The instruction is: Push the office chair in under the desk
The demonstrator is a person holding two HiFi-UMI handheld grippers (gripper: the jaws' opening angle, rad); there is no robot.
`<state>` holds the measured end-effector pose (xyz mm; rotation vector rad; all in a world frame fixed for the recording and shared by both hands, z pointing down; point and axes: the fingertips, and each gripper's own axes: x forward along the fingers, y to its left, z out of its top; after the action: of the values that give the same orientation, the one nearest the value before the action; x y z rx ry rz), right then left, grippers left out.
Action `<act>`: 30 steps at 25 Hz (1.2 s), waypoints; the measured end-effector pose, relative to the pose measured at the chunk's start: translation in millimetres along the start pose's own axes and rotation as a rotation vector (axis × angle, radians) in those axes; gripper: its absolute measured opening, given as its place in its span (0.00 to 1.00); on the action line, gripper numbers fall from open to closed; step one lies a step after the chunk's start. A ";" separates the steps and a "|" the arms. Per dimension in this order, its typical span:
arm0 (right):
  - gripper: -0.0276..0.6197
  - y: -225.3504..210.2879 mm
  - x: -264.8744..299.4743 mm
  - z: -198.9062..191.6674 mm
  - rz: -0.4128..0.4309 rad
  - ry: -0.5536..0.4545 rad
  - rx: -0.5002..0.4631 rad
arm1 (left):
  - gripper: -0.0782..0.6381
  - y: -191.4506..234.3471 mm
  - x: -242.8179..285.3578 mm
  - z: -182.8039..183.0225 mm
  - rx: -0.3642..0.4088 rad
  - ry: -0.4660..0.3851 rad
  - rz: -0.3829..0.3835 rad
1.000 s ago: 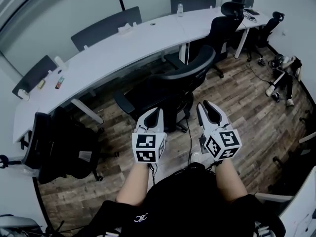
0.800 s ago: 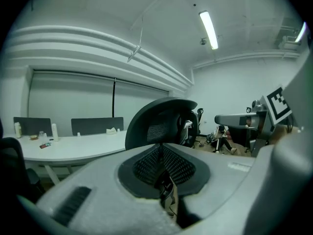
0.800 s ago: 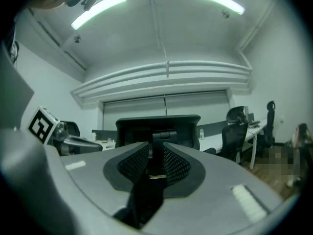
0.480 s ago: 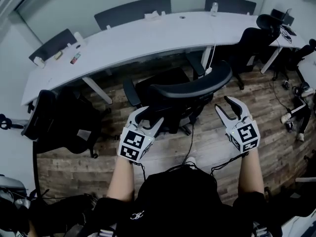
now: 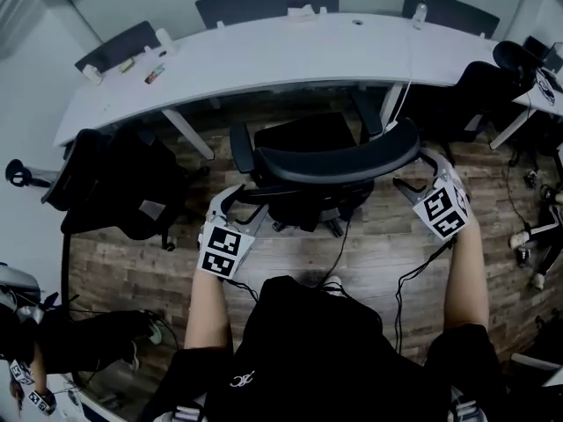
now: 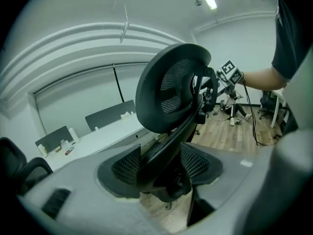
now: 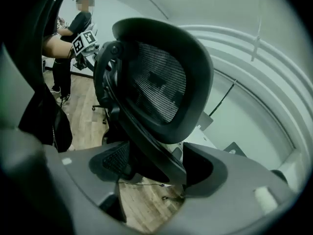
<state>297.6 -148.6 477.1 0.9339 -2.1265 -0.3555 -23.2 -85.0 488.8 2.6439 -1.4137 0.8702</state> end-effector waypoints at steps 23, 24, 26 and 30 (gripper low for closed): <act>0.54 -15.0 54.5 -17.6 -0.007 0.085 -0.100 | 0.49 19.4 27.5 -6.3 0.021 0.090 -0.013; 0.54 -16.4 56.6 -16.7 -0.010 0.080 -0.097 | 0.50 22.2 29.6 -6.0 0.017 0.090 -0.009; 0.54 -20.7 64.0 -13.1 -0.012 0.086 -0.091 | 0.50 31.6 34.9 -4.9 0.008 0.092 -0.003; 0.54 -26.7 85.2 -3.4 0.016 0.154 -0.076 | 0.50 57.4 45.8 -7.8 0.010 0.104 -0.007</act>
<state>276.7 -228.3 511.7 0.8721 -1.9656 -0.3432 -51.3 -151.6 503.8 2.5671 -1.3794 1.0002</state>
